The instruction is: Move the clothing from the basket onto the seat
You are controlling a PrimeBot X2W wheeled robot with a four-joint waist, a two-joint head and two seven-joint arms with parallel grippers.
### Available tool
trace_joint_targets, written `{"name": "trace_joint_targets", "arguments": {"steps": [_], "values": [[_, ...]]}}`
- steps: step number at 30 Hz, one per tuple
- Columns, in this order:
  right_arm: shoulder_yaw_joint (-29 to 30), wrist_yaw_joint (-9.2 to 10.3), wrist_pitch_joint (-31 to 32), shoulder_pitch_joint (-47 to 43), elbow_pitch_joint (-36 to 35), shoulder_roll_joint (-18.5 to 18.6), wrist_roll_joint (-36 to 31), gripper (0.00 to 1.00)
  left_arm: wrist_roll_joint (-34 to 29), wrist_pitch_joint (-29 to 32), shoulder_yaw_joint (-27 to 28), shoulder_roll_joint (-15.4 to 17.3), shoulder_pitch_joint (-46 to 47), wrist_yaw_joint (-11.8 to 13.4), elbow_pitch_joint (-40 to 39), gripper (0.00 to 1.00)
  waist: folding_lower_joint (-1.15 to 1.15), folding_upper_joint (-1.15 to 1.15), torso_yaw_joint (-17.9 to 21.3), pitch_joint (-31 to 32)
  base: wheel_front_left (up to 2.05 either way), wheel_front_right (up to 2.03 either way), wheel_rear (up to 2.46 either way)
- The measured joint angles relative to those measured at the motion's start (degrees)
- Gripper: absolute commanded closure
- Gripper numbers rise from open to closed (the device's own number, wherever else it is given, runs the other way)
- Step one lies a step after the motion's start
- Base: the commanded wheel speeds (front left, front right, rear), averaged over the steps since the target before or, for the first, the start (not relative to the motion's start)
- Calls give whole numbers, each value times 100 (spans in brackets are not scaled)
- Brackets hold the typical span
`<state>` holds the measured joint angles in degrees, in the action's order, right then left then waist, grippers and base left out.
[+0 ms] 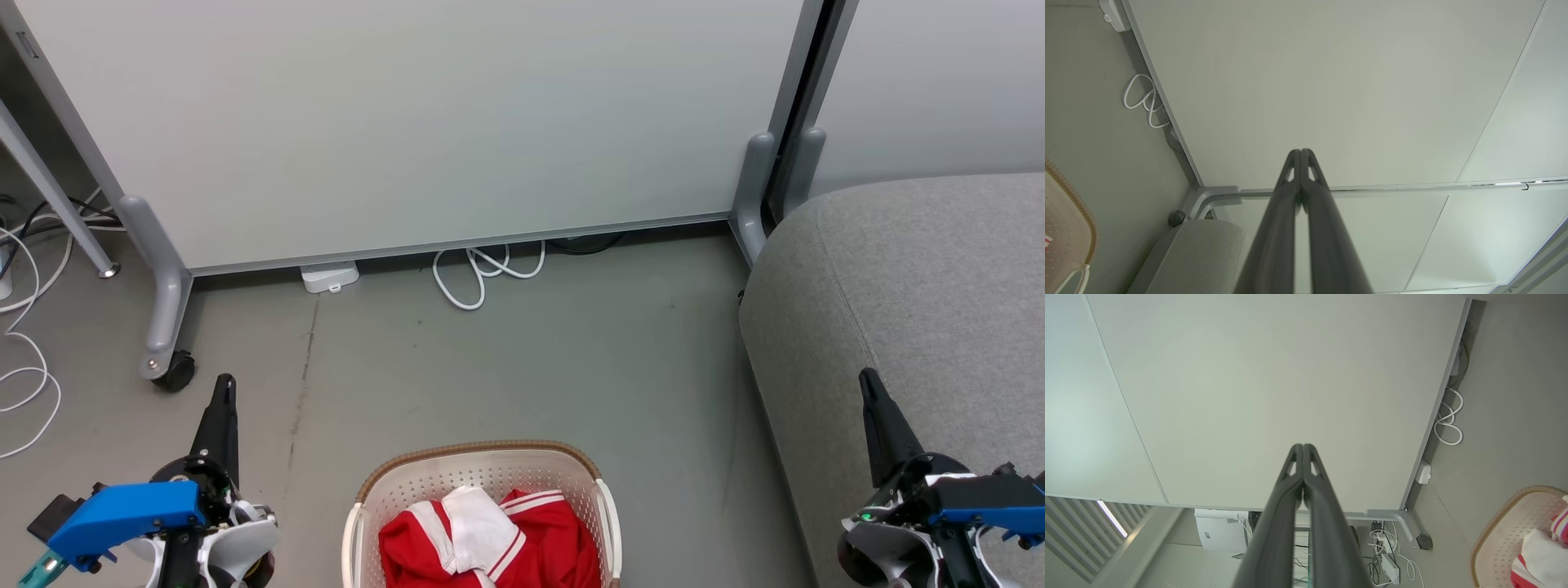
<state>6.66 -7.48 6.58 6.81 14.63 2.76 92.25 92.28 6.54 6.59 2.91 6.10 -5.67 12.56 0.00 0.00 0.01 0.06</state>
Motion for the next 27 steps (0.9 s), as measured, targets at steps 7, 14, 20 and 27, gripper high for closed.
{"name": "trace_joint_targets", "arguments": {"steps": [7,14,20,27], "values": [[0,0,0,0,0,0,0,100,0,0,0,0,0,0,0,100,0,0,0,0,0,0,0],[0,0,0,0,0,0,0,100,1,0,0,0,0,0,0,100,0,0,0,0,0,0,0],[0,0,0,0,0,0,0,100,1,0,0,0,0,0,0,100,0,0,0,0,0,0,0],[-3,0,-2,-18,27,-5,0,0,0,-7,-2,-3,-18,3,31,0,0,0,0,0,0,0,0]]}}
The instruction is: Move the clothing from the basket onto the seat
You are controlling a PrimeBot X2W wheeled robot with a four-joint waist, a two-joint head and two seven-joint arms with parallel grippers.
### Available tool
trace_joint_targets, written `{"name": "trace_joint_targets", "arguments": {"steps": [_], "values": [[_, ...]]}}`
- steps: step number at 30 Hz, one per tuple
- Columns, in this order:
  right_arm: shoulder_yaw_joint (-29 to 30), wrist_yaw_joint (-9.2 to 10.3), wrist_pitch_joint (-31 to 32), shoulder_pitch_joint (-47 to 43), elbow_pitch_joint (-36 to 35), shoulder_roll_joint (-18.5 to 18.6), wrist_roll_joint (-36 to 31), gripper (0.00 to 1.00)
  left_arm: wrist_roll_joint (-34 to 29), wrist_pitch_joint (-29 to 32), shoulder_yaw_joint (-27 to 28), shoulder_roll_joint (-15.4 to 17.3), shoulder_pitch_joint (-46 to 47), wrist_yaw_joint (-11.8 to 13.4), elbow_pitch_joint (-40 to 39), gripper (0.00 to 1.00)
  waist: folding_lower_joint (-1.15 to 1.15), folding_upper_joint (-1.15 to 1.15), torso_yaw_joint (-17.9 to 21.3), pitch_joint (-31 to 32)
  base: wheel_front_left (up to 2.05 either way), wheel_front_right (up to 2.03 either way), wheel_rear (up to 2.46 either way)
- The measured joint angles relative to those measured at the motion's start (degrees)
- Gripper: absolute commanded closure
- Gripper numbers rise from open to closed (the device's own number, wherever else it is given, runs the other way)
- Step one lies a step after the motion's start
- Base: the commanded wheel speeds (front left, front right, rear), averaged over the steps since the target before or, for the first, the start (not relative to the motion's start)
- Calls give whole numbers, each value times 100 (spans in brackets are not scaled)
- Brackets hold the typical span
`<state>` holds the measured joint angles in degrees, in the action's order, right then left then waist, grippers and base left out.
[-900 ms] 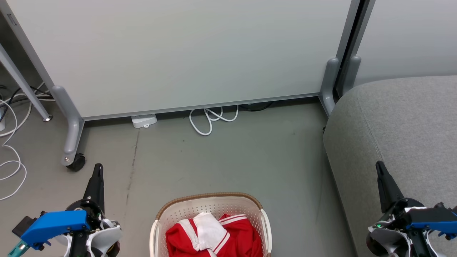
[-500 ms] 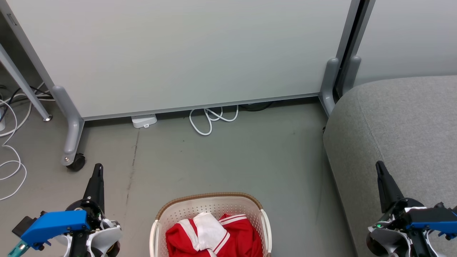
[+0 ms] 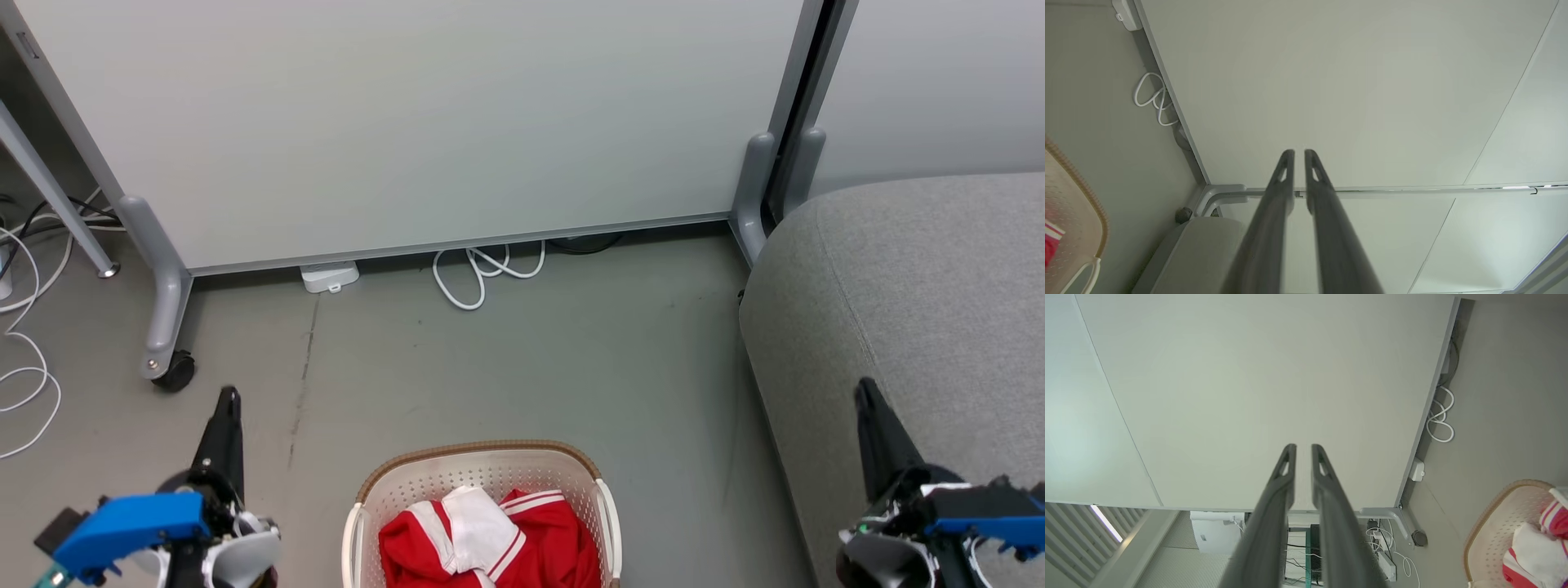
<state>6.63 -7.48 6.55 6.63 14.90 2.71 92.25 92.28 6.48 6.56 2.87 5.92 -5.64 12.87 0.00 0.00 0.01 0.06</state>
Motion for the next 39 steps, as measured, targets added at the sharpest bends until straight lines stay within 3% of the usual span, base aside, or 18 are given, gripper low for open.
{"name": "trace_joint_targets", "arguments": {"steps": [7,15,39], "values": [[-29,9,-109,-187,208,-35,-80,0,-64,-101,-41,-55,-238,5,205,0,0,0,-5,-7,0,0,0],[-75,9,-321,-157,144,-35,-698,0,-716,-316,-126,-54,-149,2,186,0,0,0,-15,-24,0,0,0],[-531,9,-876,-63,-34,-32,-3737,0,-3888,-871,-688,29,46,241,81,0,0,0,-42,-80,0,0,0]]}}
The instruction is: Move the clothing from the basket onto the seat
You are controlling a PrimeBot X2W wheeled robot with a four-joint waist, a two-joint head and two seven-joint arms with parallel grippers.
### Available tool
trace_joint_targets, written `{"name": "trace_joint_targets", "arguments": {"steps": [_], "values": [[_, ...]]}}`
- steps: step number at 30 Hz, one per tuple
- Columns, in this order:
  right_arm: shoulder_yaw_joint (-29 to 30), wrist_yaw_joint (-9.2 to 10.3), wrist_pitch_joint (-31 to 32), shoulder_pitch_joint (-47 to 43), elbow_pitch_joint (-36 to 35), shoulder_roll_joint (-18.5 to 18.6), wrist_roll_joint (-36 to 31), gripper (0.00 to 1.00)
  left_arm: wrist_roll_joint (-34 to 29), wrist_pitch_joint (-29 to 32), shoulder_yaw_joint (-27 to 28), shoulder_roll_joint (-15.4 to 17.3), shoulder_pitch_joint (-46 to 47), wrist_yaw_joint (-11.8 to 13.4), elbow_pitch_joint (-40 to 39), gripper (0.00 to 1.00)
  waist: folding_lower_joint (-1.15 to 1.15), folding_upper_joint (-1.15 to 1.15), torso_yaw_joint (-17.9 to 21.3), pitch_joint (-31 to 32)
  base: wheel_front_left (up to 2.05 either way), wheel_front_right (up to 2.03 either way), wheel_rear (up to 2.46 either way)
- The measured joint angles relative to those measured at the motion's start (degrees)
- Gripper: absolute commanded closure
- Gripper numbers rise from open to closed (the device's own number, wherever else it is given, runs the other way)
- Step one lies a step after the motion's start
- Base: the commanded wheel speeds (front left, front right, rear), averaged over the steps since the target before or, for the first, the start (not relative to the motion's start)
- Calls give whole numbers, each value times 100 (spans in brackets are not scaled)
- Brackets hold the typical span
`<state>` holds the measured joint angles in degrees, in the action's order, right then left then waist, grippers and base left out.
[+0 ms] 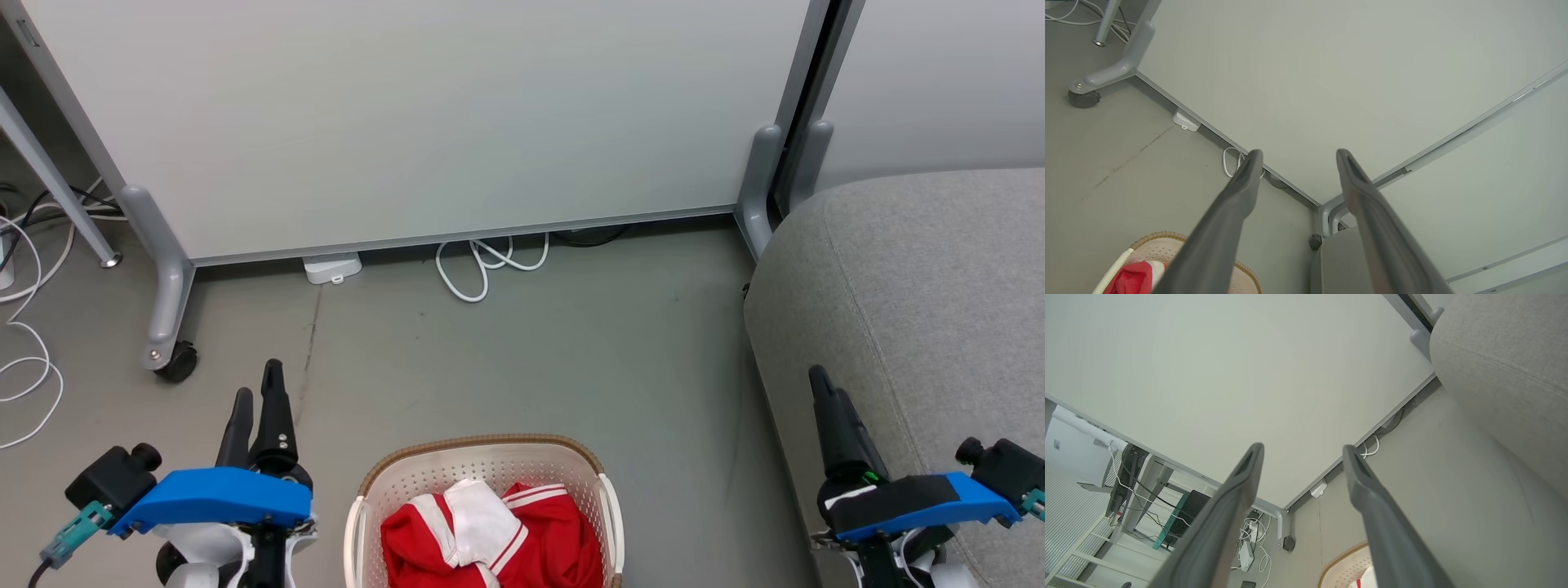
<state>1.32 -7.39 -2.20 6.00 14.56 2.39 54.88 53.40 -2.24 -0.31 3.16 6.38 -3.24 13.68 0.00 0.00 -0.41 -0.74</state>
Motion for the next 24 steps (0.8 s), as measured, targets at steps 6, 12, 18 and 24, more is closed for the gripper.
{"name": "trace_joint_targets", "arguments": {"steps": [6,12,18,24], "values": [[-78,0,-124,62,25,1,-577,0,-521,-126,-196,45,68,74,63,0,0,0,-10,-9,0,0,0],[-120,0,-243,63,52,2,-1057,0,-949,-244,-321,89,99,129,97,0,0,0,-26,-12,0,0,0],[-176,0,-350,66,58,4,-1511,0,-1377,-345,-446,124,116,190,127,0,0,0,-43,-5,0,0,0],[-223,0,-445,79,59,5,-1924,0,-1773,-445,-573,156,166,229,146,0,0,0,-55,-9,0,0,0]]}}
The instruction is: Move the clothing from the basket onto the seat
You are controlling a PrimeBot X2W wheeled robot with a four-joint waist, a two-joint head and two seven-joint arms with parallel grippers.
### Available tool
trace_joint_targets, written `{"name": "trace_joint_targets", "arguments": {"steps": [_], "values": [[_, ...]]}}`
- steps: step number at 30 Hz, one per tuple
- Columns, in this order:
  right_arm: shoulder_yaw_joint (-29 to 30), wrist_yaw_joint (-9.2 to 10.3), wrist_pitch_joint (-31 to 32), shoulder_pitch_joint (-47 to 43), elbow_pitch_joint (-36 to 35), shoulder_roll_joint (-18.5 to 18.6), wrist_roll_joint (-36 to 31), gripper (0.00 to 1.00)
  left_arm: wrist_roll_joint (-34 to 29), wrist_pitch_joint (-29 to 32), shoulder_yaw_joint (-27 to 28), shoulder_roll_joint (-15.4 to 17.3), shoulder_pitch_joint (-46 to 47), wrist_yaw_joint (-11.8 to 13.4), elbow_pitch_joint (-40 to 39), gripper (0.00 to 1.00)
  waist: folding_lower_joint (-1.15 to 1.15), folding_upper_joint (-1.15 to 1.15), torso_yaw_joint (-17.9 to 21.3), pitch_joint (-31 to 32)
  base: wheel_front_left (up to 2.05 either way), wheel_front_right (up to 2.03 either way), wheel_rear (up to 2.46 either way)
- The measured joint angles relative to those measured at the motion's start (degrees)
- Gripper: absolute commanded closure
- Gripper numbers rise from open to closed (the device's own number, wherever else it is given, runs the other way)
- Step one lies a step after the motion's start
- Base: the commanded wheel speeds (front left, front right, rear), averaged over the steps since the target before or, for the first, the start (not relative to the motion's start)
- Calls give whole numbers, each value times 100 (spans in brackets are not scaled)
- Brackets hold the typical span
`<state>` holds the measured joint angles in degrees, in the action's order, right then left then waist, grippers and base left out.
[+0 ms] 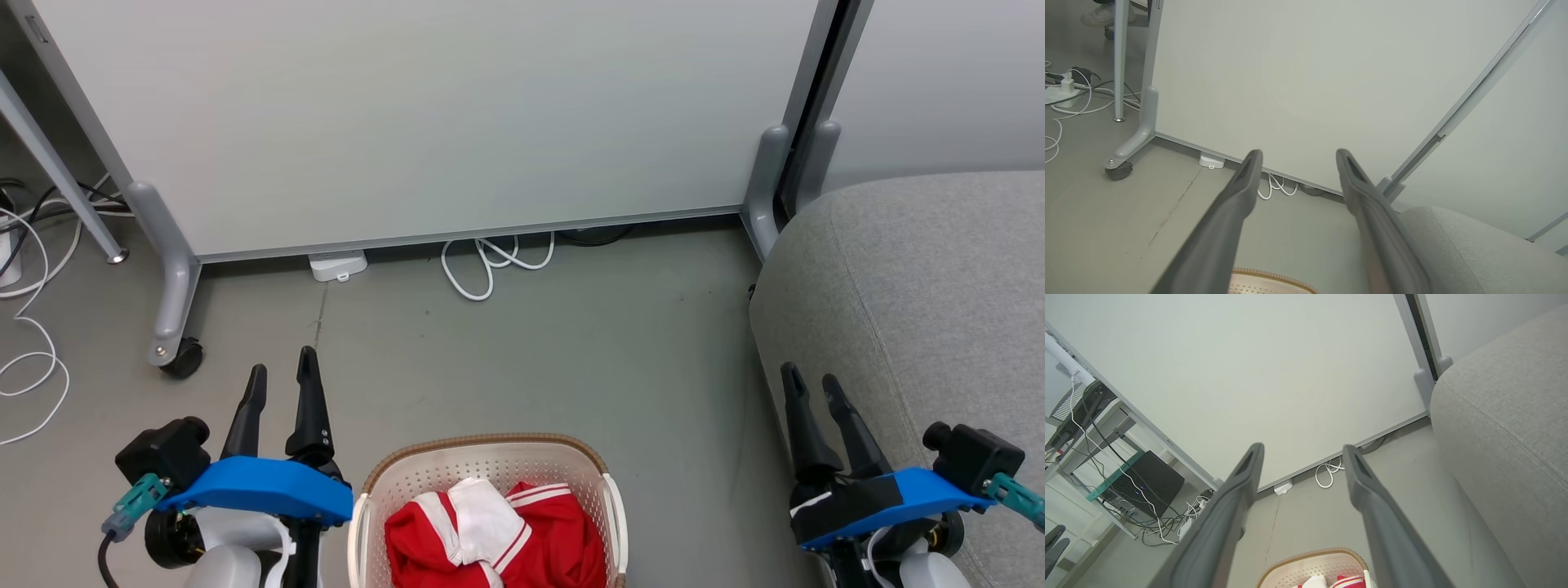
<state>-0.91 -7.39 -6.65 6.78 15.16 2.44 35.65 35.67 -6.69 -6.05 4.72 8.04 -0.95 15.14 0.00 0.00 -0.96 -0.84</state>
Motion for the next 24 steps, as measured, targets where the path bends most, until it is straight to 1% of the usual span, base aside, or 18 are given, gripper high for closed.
{"name": "trace_joint_targets", "arguments": {"steps": [24], "values": [[-125,-1,-358,53,-3,7,-1401,0,-1383,-352,-225,77,59,-9,99,0,0,0,-23,-43,0,0,0]]}}
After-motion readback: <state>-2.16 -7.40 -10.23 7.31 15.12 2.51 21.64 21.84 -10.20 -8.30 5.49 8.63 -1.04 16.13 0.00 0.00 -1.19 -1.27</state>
